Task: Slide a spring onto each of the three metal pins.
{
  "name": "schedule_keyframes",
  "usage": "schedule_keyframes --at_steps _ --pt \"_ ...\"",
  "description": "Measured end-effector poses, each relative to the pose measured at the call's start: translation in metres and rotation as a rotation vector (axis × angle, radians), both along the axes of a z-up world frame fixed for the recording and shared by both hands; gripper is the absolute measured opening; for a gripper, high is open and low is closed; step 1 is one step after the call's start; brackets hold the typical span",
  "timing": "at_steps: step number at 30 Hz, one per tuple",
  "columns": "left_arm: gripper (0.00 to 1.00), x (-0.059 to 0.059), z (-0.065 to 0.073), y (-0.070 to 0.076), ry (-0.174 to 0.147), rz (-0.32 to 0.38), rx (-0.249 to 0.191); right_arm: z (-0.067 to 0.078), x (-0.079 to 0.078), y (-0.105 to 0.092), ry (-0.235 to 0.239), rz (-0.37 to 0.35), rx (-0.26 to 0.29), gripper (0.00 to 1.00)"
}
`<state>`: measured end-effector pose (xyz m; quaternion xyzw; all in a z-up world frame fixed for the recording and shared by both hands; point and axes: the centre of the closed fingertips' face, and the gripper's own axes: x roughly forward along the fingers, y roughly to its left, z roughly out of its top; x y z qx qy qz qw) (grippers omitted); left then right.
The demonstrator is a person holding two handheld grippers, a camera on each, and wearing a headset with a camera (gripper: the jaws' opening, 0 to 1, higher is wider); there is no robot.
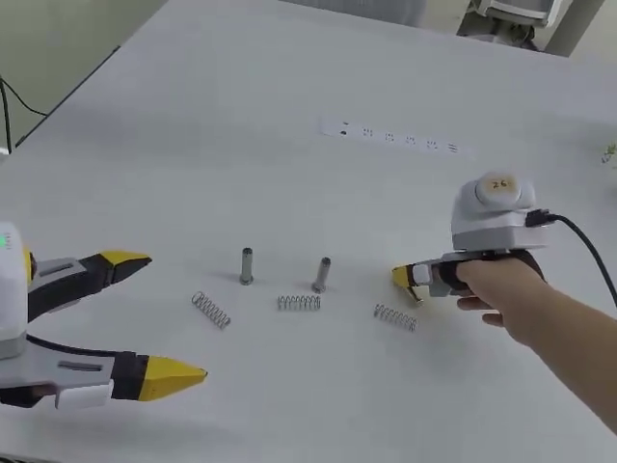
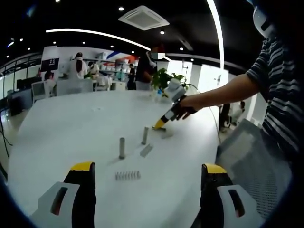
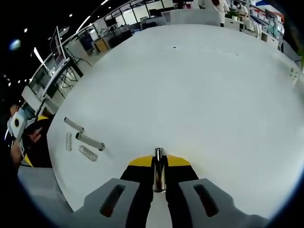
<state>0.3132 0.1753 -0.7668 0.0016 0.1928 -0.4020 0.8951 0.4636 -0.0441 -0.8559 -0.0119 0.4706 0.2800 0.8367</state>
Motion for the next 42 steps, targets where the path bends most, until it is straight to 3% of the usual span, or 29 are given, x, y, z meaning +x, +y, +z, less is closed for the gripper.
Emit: schedule_keyframes --at_steps 15,42 --pt "0.88 -0.003 0.002 -0.005 0.003 -0.016 -0.011 0.019 -0.005 -0.001 -0.057 0.013 0.043 0.05" --pt "0.87 -0.003 0.002 -0.009 -0.007 -0.028 0.004 0.033 -0.006 0.003 -0.156 0.076 0.027 0.05"
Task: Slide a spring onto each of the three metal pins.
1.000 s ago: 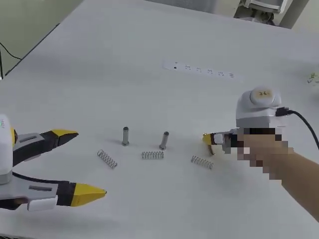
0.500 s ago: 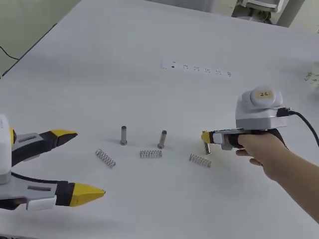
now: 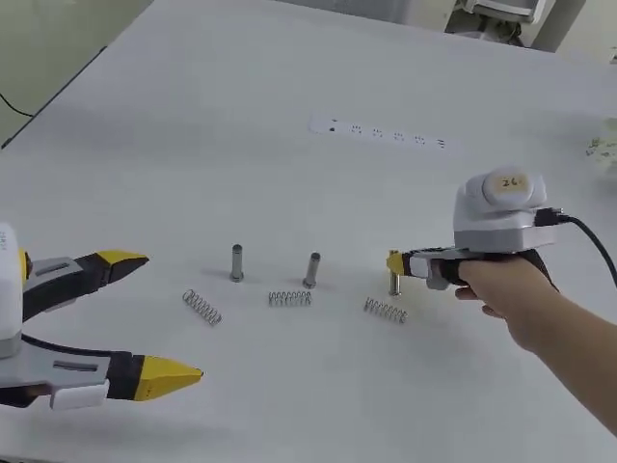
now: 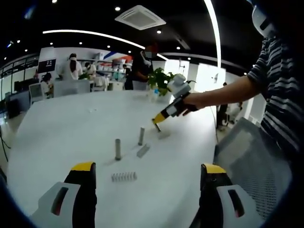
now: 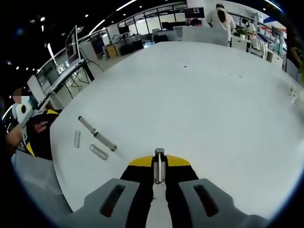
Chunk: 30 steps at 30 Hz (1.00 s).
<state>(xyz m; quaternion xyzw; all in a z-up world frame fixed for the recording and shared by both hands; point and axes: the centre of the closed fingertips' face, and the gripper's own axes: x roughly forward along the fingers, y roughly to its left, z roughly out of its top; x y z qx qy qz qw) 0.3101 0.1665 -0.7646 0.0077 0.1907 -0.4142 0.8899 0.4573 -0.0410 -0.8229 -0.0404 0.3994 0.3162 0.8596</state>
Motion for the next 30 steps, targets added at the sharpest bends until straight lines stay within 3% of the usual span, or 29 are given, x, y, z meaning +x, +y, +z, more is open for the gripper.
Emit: schedule_keyframes --at_steps 24,30 --pt "0.86 -0.001 -0.002 0.001 0.003 -0.005 0.003 0.004 -0.005 -0.004 -0.069 0.022 -0.021 0.05" --pt "0.86 -0.002 -0.002 0.0 0.002 -0.005 0.004 0.005 -0.011 -0.003 -0.091 0.05 -0.055 0.05"
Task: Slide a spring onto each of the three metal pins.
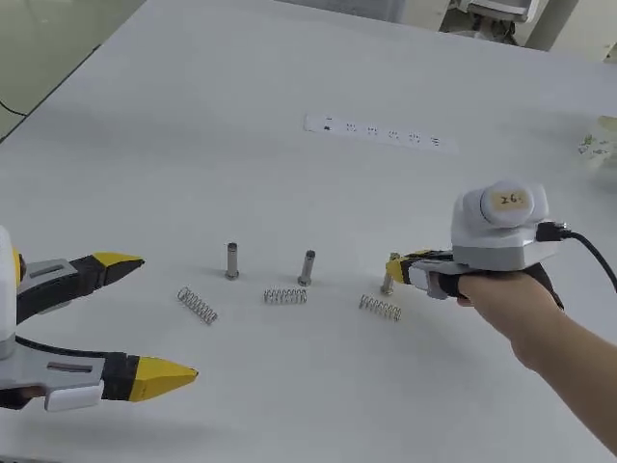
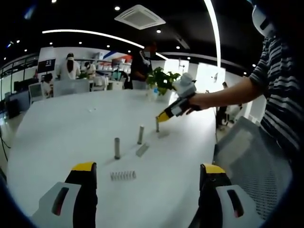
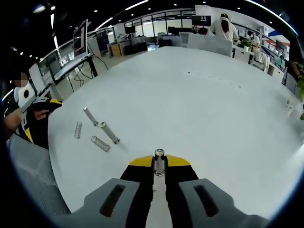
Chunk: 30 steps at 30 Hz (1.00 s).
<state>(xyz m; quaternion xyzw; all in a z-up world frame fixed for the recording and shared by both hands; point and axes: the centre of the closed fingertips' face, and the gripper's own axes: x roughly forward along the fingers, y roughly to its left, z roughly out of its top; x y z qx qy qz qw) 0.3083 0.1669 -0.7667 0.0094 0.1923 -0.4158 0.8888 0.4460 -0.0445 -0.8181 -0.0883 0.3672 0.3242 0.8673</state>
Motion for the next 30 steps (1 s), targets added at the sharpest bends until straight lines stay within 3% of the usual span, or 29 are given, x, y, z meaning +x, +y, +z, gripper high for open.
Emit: schedule_keyframes --at_steps 21,30 --pt "0.86 -0.005 -0.005 0.0 0.012 -0.004 0.012 -0.001 -0.01 -0.005 -0.01 0.001 -0.004 0.06" --pt "0.87 -0.005 -0.004 0.001 0.017 0.002 0.008 0.0 -0.011 -0.002 -0.006 0.002 0.013 0.17"
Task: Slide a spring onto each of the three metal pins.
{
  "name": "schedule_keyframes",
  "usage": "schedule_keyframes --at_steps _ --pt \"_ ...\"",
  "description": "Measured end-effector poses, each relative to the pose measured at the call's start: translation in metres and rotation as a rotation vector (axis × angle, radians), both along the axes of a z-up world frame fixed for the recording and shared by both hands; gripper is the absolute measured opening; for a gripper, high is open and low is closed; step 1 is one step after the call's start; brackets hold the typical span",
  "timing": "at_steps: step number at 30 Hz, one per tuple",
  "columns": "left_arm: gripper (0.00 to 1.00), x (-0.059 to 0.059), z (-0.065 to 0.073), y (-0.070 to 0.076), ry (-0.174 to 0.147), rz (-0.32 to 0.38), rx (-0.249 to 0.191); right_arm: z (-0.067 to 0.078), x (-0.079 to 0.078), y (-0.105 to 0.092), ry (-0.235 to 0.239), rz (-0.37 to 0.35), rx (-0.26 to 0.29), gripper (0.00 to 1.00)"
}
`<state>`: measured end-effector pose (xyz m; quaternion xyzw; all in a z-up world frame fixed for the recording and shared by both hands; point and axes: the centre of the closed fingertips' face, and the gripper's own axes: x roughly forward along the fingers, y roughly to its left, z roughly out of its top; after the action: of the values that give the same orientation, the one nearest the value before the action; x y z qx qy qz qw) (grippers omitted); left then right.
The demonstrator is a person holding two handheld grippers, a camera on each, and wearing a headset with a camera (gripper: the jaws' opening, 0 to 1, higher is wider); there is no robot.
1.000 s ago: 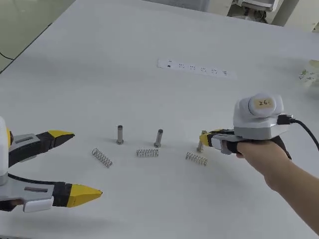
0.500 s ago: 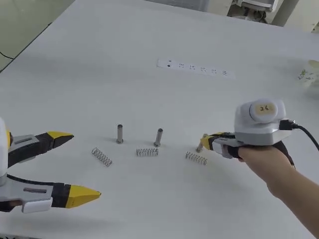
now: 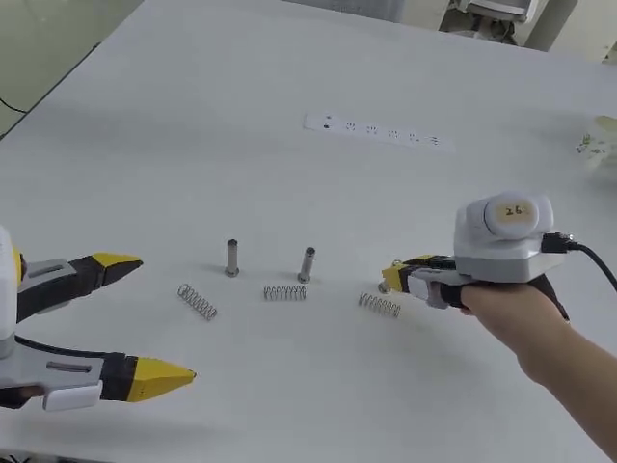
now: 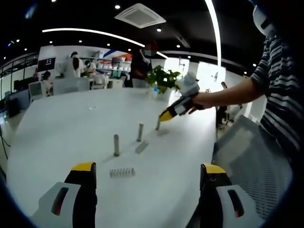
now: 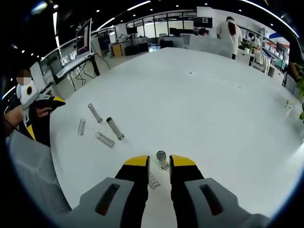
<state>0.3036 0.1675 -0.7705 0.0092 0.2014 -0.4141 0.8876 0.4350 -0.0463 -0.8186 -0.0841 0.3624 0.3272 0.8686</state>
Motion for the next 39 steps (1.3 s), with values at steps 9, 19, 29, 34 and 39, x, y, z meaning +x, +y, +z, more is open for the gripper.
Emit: schedule_keyframes --at_steps 9,19,29,34,39 --pt "0.87 0.001 0.002 0.0 -0.008 0.005 -0.007 0.004 -0.001 -0.004 -0.002 -0.007 0.014 0.19" --pt "0.87 -0.001 0.001 0.0 0.003 0.004 -0.008 0.011 -0.004 -0.004 0.003 -0.026 0.054 0.21" --pt "0.86 0.001 0.001 0.001 0.0 0.009 -0.01 0.016 -0.013 -0.006 0.003 -0.012 0.062 0.21" --pt "0.86 0.003 0.002 0.0 0.0 0.009 -0.013 0.016 -0.019 -0.009 0.009 0.008 0.055 0.21" --pt "0.85 0.003 0.002 -0.001 0.001 0.005 -0.013 0.016 -0.024 -0.01 0.01 0.034 0.039 0.21"
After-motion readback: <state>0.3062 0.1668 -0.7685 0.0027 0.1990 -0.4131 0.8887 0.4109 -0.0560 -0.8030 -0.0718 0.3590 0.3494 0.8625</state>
